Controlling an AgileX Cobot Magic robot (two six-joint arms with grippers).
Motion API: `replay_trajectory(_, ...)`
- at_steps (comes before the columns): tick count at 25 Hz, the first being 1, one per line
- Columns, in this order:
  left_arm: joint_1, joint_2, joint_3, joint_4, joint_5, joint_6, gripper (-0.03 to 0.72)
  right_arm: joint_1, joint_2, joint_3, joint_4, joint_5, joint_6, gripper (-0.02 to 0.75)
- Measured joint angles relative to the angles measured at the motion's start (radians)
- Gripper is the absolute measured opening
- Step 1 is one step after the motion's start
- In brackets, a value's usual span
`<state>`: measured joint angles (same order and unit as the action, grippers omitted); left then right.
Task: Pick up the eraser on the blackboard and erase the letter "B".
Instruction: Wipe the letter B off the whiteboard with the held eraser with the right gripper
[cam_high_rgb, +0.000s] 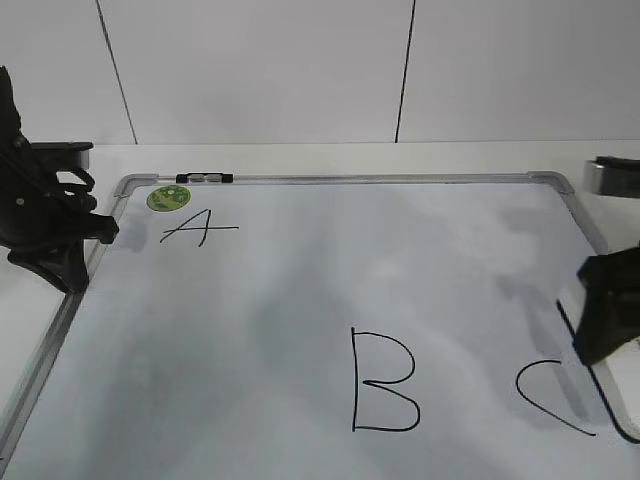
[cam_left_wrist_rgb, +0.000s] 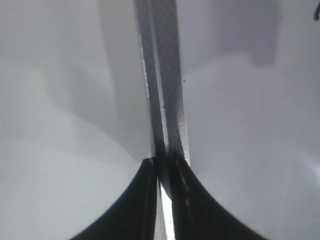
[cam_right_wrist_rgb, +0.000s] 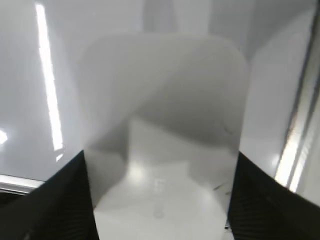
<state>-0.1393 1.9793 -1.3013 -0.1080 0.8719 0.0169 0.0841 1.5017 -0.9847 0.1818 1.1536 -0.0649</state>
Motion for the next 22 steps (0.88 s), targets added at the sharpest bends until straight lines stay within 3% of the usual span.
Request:
replay_trajectory(13,0.0,0.0,0.0,0.0,0.0,0.0,0.043,0.396,0.158,-0.2,-0.148,0.017,0.196,0.561)
replay_trajectory(22,0.0,0.0,0.0,0.0,0.002,0.0,0.043,0.513,0.358,-0.337,-0.17,0.006,0.203,0.561)
